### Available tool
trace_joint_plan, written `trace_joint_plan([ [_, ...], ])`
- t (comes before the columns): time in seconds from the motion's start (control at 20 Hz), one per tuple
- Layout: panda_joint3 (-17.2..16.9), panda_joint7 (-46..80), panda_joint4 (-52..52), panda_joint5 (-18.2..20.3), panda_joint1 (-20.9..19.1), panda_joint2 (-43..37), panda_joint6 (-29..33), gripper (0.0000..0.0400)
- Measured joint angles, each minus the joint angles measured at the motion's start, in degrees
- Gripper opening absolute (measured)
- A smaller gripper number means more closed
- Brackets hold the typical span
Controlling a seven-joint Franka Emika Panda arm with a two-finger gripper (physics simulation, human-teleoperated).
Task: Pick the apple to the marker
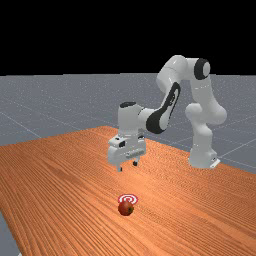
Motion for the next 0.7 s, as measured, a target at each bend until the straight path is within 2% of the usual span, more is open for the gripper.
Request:
trace_joint_plan([
  [0.05, 0.0, 0.0, 0.0, 0.0, 0.0, 0.0, 0.0, 0.0249],
  [0.1, -0.16, 1.06, 0.14, 0.17, 0.13, 0.0, -0.32, 0.0308],
  [0.2, -0.33, 2.1, 0.34, 0.35, 0.24, -0.07, -0.61, 0.0366],
  [0.25, -1.94, 12.64, 3.03, 0.75, 1.53, -0.99, -7.41, 0.0224],
  [0.3, -3.41, 23.02, 6.37, 1.56, 2.54, -2.2, -12.79, 0.0137],
  [0.35, -4.79, 33.39, 8.84, 2.55, 3.41, -2.98, -16.41, 0.0084],
  [0.45, -7.31, 54.04, 11.47, 4.96, 4.98, -3.22, -20.57, 0.0031],
  [0.55, -9.41, 72.43, 12.76, 7.89, 6.15, -2.59, -22.98, 0.0012],
  [0.7, -10.49, 81.91, 13.29, 10.07, 6.39, -2.14, -24.24, 0.0003],
])
